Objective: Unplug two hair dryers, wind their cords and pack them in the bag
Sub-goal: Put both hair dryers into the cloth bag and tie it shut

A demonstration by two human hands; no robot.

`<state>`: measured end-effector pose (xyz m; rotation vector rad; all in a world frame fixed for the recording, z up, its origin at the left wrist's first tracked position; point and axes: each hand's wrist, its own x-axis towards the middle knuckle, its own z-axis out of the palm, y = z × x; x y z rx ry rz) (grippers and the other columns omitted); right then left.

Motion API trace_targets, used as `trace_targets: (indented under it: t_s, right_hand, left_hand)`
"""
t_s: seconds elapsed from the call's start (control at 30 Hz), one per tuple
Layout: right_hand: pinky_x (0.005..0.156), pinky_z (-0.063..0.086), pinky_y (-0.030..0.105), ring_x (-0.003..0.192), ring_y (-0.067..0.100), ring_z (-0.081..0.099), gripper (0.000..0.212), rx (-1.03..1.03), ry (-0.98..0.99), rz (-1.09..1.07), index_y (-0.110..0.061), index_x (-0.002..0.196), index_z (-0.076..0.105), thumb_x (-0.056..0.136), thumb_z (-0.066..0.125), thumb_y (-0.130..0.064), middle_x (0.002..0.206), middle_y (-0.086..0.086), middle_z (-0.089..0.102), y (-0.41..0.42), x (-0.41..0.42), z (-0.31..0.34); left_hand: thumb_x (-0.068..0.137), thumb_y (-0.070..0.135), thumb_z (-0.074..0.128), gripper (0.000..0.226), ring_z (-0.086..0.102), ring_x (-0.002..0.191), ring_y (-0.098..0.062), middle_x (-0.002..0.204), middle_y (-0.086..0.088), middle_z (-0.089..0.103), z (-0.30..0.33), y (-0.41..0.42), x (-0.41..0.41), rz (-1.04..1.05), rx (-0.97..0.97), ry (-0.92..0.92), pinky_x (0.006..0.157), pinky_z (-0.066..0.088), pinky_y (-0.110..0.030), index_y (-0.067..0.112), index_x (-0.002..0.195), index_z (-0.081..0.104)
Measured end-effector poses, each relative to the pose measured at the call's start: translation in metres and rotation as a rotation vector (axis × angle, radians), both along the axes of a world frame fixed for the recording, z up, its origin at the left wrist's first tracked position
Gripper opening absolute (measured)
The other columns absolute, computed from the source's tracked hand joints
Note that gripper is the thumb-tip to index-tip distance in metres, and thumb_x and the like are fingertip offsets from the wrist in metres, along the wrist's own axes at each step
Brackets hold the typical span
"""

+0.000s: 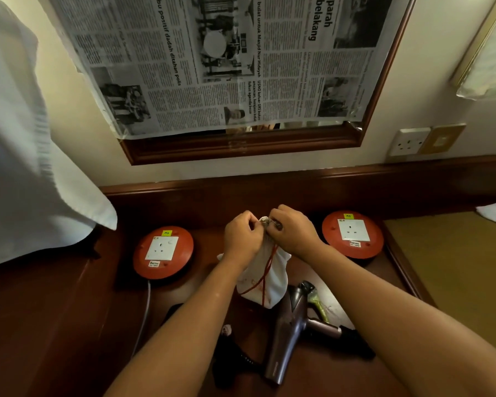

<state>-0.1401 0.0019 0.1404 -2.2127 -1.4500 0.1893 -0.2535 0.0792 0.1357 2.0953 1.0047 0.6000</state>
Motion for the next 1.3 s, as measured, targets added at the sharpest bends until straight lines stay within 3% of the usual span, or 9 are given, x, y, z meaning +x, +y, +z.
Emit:
trace_targets:
  t_s: [0.33,0.47,0.63,0.7,0.87,1.07,1.17,1.23,1.3]
  right_hand:
    - [0.057,0.040,0.031,0.068,0.020,0.051,0.014,0.101,0.182,-0.152,-0.013,0.077,0.054,0.090,0.053,-0.019,0.079,0.000,0.051,-0.002,-0.013,-0.010]
    - [0.062,0.045,0.032,0.075,0.022,0.053,0.010,0.086,0.264,-0.164,-0.010,0.085,0.057,0.091,0.053,-0.017,0.085,0.004,0.055,-0.005,-0.013,-0.010]
    - [0.069,0.050,0.035,0.079,0.020,0.055,0.011,-0.031,0.243,-0.011,-0.012,0.094,0.060,0.092,0.053,-0.019,0.090,0.003,0.057,-0.009,-0.008,-0.001]
    - [0.066,0.047,0.034,0.077,0.021,0.054,0.010,-0.044,0.190,0.020,-0.012,0.090,0.058,0.092,0.051,-0.019,0.088,0.002,0.055,-0.010,-0.010,-0.003]
    - [0.060,0.044,0.036,0.071,0.021,0.051,0.009,-0.013,0.045,0.005,-0.012,0.089,0.055,0.091,0.051,-0.020,0.087,0.001,0.050,-0.017,-0.018,-0.018]
    - [0.056,0.040,0.033,0.068,0.021,0.050,0.013,0.079,0.102,-0.120,-0.009,0.079,0.052,0.090,0.052,-0.016,0.079,0.003,0.050,-0.021,-0.017,-0.017]
    - [0.059,0.043,0.033,0.072,0.022,0.053,0.010,0.059,0.162,-0.114,-0.010,0.081,0.055,0.089,0.055,-0.016,0.081,0.004,0.055,-0.023,-0.008,-0.014]
    - [0.065,0.048,0.036,0.076,0.022,0.056,0.010,0.052,0.211,-0.104,-0.009,0.086,0.059,0.089,0.057,-0.019,0.085,0.005,0.058,-0.025,-0.001,-0.013]
    - [0.069,0.050,0.037,0.079,0.020,0.057,0.011,0.051,0.241,-0.081,-0.009,0.090,0.062,0.089,0.059,-0.020,0.087,0.005,0.061,-0.026,0.000,-0.012]
  left_hand:
    - [0.091,0.016,0.058,0.012,0.046,0.056,-0.006,0.068,0.005,0.054,-0.003,0.001,-0.013,0.004,0.019,0.024,0.045,0.036,-0.013,0.013,0.079,0.059]
    - [0.091,0.021,0.059,0.007,0.053,0.066,-0.006,0.076,0.007,0.059,-0.007,0.005,-0.016,-0.035,-0.032,0.019,0.051,0.038,-0.011,0.019,0.085,0.060]
    - [0.091,0.034,0.061,0.020,0.061,0.084,-0.012,0.088,0.003,0.065,-0.008,0.010,-0.012,-0.147,-0.254,0.014,0.071,0.051,-0.031,0.016,0.095,0.066]
    - [0.092,0.033,0.060,0.021,0.061,0.077,-0.018,0.084,-0.003,0.067,-0.010,0.008,-0.008,-0.136,-0.274,0.031,0.067,0.050,-0.037,0.013,0.091,0.066]
    - [0.092,0.027,0.057,0.022,0.046,0.058,-0.012,0.068,0.000,0.055,-0.015,0.003,-0.007,-0.135,-0.296,0.096,0.054,0.035,-0.029,0.007,0.085,0.063]
    - [0.092,0.024,0.059,0.027,0.043,0.052,-0.009,0.059,0.002,0.051,-0.023,0.000,-0.018,-0.140,-0.280,0.117,0.046,0.033,-0.023,0.019,0.066,0.053]
    - [0.090,0.035,0.061,0.013,0.056,0.083,-0.012,0.090,0.002,0.060,-0.026,0.005,-0.022,-0.120,-0.164,0.111,0.069,0.046,-0.029,0.022,0.091,0.062]
    - [0.087,0.041,0.061,0.030,0.048,0.105,-0.013,0.113,0.003,0.052,-0.027,0.007,-0.025,-0.081,-0.041,0.121,0.089,0.044,-0.034,0.026,0.113,0.057]
    - [0.086,0.047,0.059,0.034,0.047,0.107,-0.014,0.115,0.003,0.050,-0.026,0.003,-0.022,-0.109,0.067,0.173,0.093,0.042,-0.038,0.028,0.114,0.056]
